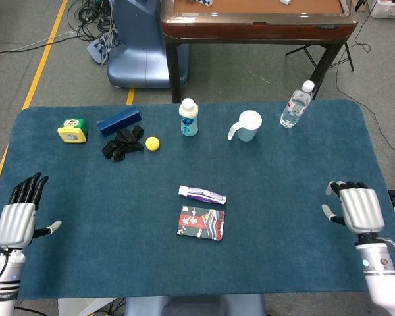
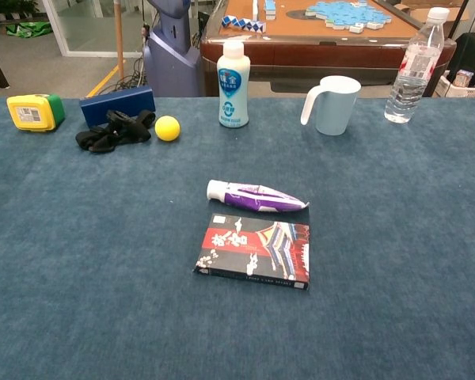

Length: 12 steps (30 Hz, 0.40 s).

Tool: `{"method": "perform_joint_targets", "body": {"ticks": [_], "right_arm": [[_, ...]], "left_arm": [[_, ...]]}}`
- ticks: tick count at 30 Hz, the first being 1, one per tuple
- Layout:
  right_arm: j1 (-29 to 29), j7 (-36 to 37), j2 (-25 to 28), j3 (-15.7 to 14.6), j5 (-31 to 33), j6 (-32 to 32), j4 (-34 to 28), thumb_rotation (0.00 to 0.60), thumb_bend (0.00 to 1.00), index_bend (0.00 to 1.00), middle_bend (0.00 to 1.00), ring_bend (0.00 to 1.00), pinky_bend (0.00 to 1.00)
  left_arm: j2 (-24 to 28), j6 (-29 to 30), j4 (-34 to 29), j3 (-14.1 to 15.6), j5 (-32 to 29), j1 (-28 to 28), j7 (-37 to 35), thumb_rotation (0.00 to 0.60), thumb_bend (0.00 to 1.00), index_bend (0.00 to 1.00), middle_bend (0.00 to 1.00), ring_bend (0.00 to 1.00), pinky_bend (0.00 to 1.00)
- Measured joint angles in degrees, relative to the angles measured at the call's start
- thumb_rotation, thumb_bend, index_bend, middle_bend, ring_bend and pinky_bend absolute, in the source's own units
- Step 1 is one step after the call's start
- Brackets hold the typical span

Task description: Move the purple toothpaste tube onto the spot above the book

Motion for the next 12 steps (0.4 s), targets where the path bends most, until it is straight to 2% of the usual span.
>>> {"method": "perform_joint_targets", "body": {"ticks": [6,12], "right_arm": [[-6.3,2.9,-1.2,-1.5,-2.9,3.7,1.7,0.600,0.32,0.50,0.52,0.44,0.41],[-9.2,4.8,-2.4,-1.1,-5.1,4.7,3.0,0.600,0.32,0.50,0.53,0.44,0.41]], "left_arm": [[-0.3,3.7,-2.1,2.1,2.5,3.7,3.1,0.600,0.05,0.00,0.00,0.00,0.05],[-0.4,5.1,-4.1,2.8,3.7,5.8,4.9,0.600,0.05,0.00,0.00,0.00,0.05]]}}
